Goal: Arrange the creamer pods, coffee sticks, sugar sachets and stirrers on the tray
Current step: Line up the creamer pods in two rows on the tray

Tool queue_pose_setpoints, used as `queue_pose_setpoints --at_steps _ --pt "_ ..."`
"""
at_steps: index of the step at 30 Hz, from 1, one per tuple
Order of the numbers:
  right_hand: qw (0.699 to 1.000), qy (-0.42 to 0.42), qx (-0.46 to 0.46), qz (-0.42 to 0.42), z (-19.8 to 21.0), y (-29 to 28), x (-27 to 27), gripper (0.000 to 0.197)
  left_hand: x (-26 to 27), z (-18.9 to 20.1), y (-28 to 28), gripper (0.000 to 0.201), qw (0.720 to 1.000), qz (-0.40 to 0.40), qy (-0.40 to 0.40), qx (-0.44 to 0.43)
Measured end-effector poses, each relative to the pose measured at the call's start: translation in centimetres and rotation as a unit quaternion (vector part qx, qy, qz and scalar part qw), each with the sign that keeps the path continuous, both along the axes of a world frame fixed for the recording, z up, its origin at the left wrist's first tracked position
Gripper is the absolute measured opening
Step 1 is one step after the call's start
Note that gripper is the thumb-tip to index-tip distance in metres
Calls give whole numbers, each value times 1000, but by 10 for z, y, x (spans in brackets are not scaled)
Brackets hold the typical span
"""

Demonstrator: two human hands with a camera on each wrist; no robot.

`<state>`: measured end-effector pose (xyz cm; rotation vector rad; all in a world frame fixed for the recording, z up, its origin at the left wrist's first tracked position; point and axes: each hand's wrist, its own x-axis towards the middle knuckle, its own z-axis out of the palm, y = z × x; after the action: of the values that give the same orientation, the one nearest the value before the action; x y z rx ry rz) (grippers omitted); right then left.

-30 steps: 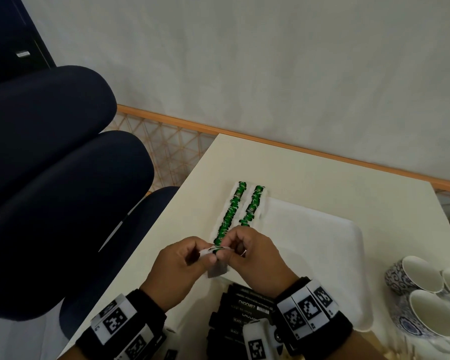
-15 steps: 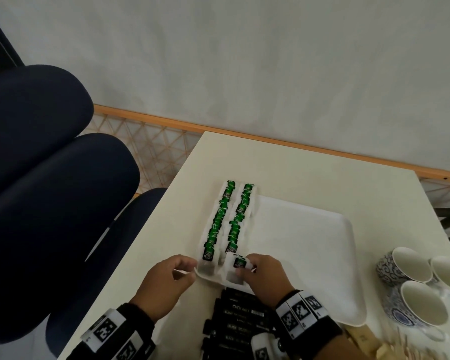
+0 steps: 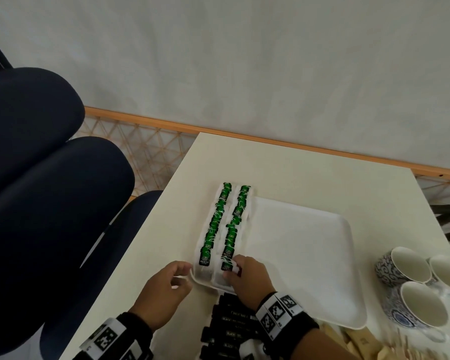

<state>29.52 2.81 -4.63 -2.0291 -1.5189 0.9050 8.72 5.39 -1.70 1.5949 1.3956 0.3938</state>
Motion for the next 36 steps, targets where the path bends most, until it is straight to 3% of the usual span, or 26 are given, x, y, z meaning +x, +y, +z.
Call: queue_pose_setpoints --at_steps 2,7,15,21,27,31,36 --pt "1000 25 4 -13 2 -4 -4 16 4 -5 0 39 1000 -12 -1 -12" --pt "994 83 -5 -66 5 -10 -3 49 14 -14 2 69 997 -53 7 -48" --pt "997 60 -26 -37 8 -14 -6 49 22 -19 5 72 996 -68 3 -64" --pt "992 80 -22 -94 8 -10 -5 58 21 -21 9 75 994 -68 -22 -80" --pt "971 227 -45 -58 39 -3 -3 75 32 -19 21 77 991 -38 -69 -112" --pt "967 246 -52 -38 47 1 -2 78 35 -19 28 72 990 -24 -79 -111" --pt "964 246 -29 -95 38 12 3 76 39 -21 42 64 984 7 -115 -138"
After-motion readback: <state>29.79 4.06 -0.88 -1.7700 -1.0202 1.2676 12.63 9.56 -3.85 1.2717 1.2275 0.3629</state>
